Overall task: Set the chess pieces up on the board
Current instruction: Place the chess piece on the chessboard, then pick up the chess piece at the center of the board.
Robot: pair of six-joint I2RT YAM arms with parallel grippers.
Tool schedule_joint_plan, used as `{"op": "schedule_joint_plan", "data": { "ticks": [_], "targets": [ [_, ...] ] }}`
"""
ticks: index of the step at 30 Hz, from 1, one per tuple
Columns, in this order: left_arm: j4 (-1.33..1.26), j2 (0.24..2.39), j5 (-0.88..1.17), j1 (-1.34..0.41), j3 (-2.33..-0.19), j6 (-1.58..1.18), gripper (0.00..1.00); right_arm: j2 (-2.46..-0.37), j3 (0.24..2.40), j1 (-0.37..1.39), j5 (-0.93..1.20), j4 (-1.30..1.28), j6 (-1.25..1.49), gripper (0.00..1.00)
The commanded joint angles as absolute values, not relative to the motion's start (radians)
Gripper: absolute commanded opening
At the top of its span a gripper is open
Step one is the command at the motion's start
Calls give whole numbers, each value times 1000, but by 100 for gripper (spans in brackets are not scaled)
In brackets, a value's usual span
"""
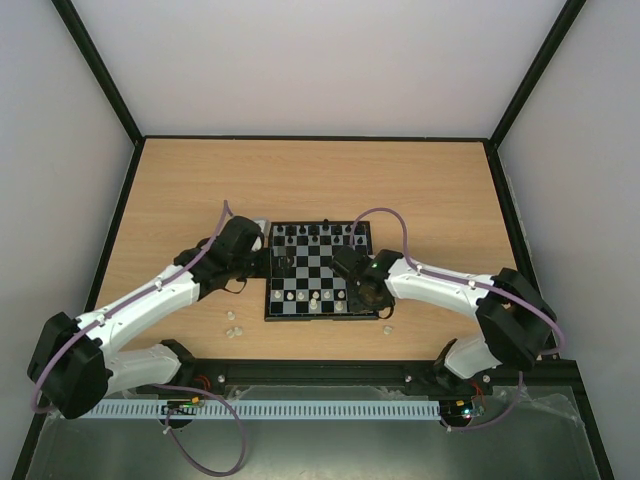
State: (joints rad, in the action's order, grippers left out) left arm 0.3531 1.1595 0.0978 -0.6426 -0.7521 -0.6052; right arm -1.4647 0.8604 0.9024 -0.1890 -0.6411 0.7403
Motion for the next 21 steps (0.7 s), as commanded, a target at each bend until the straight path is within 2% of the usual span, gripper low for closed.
{"op": "schedule_joint_plan", "data": {
  "ticks": [1,8,13,15,21],
  "targets": [
    [336,1171,112,-634,-739,-595,99,-1488,878,898,-185,-663,728,13],
    [329,1177,118,-632,-736,-593,99,-1468,895,898,-189,-694,737,25],
    [322,1181,124,-631,-735,-592,99,-1381,906,898,-208,-756,760,47],
    [316,1185,133,-631,-736,-593,99,-1332,893,898,-215,-785,776,52],
    [300,1186,156,-630,-731,-592,99,-1188,766,898,-152,-820,846,54]
  ]
}}
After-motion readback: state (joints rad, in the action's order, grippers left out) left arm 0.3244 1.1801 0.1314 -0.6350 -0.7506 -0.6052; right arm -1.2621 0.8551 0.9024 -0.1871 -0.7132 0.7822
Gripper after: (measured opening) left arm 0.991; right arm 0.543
